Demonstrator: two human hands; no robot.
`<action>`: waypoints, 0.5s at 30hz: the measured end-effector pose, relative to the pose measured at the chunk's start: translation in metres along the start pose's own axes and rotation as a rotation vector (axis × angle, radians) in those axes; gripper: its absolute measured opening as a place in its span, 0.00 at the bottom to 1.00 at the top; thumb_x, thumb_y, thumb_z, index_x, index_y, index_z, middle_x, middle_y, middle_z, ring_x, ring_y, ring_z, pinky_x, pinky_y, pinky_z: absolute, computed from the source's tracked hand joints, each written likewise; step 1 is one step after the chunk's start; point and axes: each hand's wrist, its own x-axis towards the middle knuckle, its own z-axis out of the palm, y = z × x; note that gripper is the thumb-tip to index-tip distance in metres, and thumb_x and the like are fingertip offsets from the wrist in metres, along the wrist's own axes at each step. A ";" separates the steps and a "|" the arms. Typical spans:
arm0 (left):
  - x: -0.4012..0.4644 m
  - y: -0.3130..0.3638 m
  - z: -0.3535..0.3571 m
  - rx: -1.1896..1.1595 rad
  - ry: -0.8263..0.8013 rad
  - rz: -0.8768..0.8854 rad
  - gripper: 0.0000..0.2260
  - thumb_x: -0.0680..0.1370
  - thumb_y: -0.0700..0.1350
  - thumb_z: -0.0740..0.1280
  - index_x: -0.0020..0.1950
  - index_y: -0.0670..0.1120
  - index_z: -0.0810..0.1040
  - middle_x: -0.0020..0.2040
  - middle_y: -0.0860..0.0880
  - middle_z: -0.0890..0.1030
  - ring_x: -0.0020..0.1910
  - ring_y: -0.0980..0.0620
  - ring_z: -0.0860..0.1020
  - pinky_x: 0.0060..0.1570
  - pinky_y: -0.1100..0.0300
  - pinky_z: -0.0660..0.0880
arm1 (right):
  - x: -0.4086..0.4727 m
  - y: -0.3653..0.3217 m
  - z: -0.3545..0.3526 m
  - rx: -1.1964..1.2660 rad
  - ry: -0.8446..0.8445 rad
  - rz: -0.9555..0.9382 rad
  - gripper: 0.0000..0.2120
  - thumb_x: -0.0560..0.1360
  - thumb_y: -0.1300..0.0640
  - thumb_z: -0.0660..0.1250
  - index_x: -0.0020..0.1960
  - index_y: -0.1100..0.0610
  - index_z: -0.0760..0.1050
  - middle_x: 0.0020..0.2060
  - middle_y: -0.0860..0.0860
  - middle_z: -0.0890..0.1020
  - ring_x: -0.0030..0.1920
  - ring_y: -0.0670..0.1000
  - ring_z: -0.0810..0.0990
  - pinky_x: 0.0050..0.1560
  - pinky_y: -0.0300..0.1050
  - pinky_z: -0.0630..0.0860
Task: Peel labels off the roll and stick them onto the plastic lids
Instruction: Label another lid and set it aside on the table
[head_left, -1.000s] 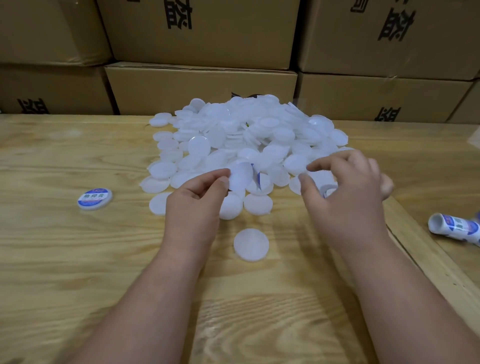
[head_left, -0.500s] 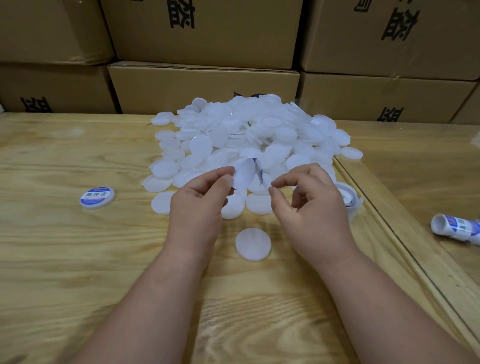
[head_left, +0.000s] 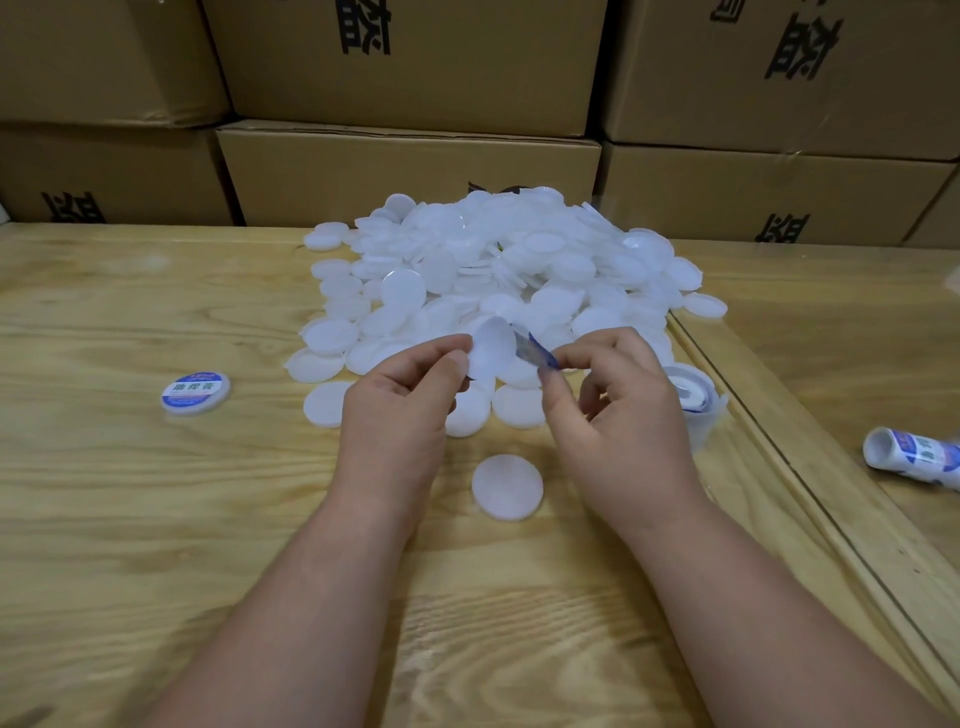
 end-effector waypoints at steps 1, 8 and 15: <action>0.000 0.000 0.000 0.005 0.001 0.002 0.09 0.72 0.51 0.71 0.49 0.57 0.87 0.47 0.57 0.87 0.45 0.58 0.83 0.51 0.58 0.78 | 0.000 -0.001 -0.001 0.004 0.024 -0.005 0.13 0.76 0.57 0.72 0.45 0.39 0.76 0.46 0.39 0.75 0.35 0.47 0.74 0.40 0.27 0.69; 0.005 -0.005 -0.003 0.011 0.065 0.046 0.09 0.78 0.45 0.71 0.50 0.59 0.86 0.40 0.57 0.85 0.42 0.59 0.82 0.45 0.64 0.80 | 0.003 0.005 -0.006 -0.027 0.049 0.083 0.15 0.75 0.59 0.73 0.39 0.40 0.75 0.43 0.41 0.78 0.36 0.46 0.75 0.40 0.26 0.68; 0.006 -0.005 -0.004 0.015 0.104 0.059 0.10 0.79 0.43 0.70 0.47 0.59 0.86 0.39 0.58 0.84 0.40 0.61 0.81 0.43 0.67 0.79 | 0.002 0.009 -0.005 -0.013 0.012 0.131 0.14 0.75 0.57 0.74 0.37 0.41 0.76 0.42 0.40 0.79 0.36 0.44 0.75 0.40 0.27 0.69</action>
